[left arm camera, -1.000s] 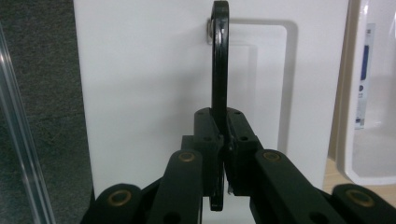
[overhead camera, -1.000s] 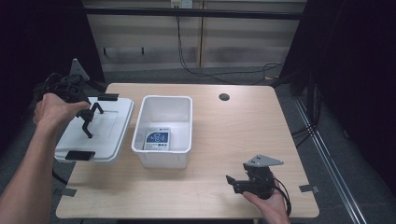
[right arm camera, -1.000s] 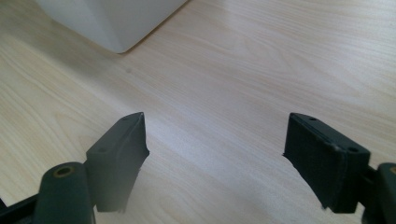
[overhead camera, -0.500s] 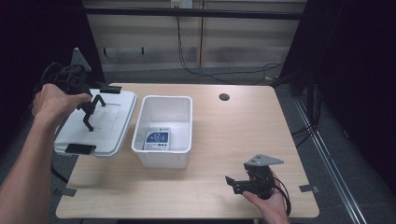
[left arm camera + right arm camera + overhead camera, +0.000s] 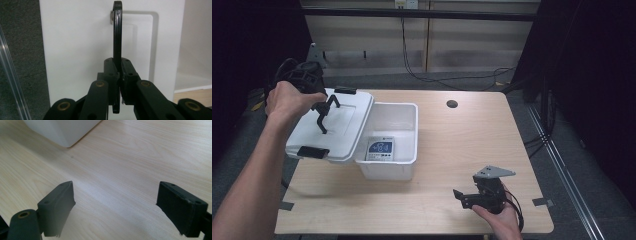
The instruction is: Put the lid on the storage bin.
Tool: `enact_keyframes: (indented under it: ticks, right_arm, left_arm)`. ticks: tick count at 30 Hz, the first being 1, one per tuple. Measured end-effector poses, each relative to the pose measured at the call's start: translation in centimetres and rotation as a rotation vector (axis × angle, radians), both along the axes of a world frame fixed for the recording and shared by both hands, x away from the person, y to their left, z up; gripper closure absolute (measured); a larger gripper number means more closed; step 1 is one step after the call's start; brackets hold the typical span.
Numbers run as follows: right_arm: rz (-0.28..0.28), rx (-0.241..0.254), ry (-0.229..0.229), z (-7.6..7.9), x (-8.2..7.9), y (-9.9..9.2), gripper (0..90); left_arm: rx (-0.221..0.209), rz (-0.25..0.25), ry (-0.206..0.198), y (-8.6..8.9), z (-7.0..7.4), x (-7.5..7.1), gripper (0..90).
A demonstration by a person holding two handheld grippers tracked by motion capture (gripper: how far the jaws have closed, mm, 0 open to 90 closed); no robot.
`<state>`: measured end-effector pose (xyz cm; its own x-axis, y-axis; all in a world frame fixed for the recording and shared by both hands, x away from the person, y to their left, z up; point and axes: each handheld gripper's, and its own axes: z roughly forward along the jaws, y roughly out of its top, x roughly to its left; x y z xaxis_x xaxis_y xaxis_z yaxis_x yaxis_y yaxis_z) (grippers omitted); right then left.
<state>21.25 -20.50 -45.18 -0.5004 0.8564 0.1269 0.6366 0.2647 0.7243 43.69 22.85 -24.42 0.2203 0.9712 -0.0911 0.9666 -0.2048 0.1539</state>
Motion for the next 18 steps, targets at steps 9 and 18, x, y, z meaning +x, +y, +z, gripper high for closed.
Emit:
enact_keyframes:
  ticks: [9,18]
  right_arm:
    - [0.002,-0.001,0.003,0.0,0.0,0.0,13.8]
    - [0.009,-0.006,0.004,0.0,0.0,0.1,13.8]
  left_arm:
    - [-0.021,-0.013,-0.003,-2.7,0.3,0.1,85.0]
    - [0.003,-0.009,0.021,-4.5,-0.5,0.4,85.0]
